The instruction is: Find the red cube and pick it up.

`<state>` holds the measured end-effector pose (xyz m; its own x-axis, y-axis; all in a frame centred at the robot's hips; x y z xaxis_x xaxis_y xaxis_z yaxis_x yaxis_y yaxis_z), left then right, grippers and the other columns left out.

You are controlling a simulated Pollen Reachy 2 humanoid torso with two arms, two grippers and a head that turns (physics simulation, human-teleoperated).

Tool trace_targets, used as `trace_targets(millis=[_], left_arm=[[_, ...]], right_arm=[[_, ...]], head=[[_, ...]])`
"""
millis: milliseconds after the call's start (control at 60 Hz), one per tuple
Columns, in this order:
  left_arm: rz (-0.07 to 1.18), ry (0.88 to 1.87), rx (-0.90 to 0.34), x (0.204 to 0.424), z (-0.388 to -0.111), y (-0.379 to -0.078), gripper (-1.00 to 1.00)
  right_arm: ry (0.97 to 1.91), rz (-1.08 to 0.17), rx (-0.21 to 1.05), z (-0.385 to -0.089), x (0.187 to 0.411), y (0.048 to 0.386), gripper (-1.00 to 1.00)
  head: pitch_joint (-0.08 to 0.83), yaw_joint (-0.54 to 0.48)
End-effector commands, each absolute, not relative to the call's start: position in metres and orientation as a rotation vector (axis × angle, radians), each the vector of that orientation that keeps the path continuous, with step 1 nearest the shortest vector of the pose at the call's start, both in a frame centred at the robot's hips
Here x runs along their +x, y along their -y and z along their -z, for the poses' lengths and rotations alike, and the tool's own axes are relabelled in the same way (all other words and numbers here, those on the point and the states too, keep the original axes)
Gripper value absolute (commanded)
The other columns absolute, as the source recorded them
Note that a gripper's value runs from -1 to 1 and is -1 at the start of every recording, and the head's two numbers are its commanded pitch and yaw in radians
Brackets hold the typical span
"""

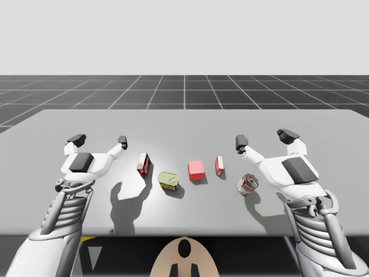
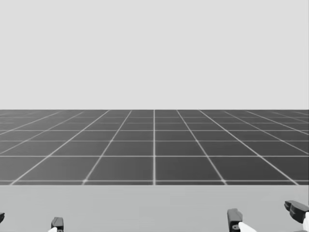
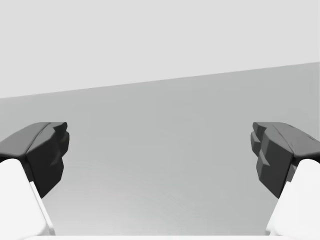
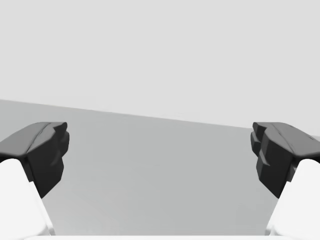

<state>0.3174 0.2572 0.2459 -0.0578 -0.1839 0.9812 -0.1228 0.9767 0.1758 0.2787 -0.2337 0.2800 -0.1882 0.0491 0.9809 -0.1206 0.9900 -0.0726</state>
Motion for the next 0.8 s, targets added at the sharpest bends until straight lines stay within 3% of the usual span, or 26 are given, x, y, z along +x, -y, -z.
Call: trace_targets(millis=[17, 267, 800], left_arm=[[0.054, 1.631, 0.243, 0.3179, -0.2455, -0.2573, -1.00], [0.060, 1.629, 0.242, 0.3175, -0.2452, -0.2571, -1.00], [0.082, 1.629, 0.255, 0.3172, -0.2443, -0.2561, -1.00]], right_arm=[[1.764, -0.112, 0.031, -0.2795, 0.2777, 0.2332, -1.00], [1.741, -0.116, 0.061, -0.2815, 0.2798, 0.2360, -1.00], [1.724, -0.142, 0.053, -0.2789, 0.2802, 0.2324, -1.00]], head=[[0.006, 0.00], [0.077, 0.01], [0.474, -0.02]])
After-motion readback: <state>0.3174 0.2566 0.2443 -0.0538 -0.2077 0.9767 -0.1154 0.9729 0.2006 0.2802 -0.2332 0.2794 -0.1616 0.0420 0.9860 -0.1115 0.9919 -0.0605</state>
